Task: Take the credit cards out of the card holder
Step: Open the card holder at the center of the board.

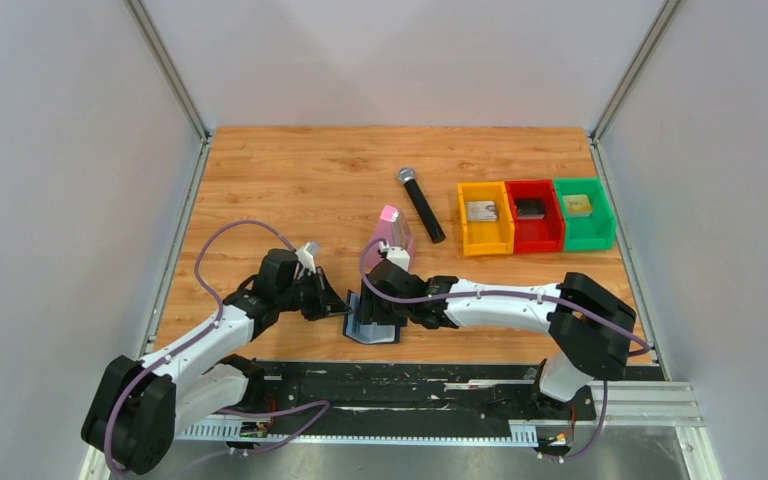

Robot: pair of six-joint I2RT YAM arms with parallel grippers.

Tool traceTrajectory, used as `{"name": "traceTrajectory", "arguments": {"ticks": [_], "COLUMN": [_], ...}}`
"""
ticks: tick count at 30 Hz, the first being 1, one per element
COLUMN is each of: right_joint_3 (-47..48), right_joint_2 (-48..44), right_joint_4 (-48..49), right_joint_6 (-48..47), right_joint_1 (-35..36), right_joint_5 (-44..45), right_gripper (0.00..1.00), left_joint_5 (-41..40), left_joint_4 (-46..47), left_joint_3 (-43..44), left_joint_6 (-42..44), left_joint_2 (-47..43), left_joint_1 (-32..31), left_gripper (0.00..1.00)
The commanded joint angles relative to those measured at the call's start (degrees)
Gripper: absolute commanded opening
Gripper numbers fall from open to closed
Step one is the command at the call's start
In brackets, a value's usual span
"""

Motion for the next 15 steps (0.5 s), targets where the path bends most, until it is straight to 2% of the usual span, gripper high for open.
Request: {"name": "traceTrajectory", "arguments": {"ticks": [1, 4, 11, 15], "right_joint_3": [-0.4, -2.3, -4.6, -4.3], "right_joint_2": [-0.7, -2.6, -5.4, -5.8], "right_joint_4": [0.5, -0.6, -3.3, -5.1], "right_joint_6": [1.1, 1.4, 2.1, 1.9], "right_joint_1": [-0.4, -0.6, -0.5, -0.5], "right_joint_5": [0.5, 1.9, 3.7, 5.3], "right_gripper": [0.47, 0.43, 0.42, 0.47], "left_joint_5": [0.2, 0.1, -0.3, -0.3], "left_joint_4": [2.0, 1.7, 1.3, 1.1], "left_joint_3": [0.1, 0.1, 0.3, 0.3], "left_joint_6": [0.0, 0.3, 0.7, 0.8], "left_joint_2": [-0.6, -0.6, -0.5, -0.5], "left_joint_1": [-0.2, -0.2, -0.2, -0.2], "left_gripper": [0.0, 0.0, 0.0, 0.0]}}
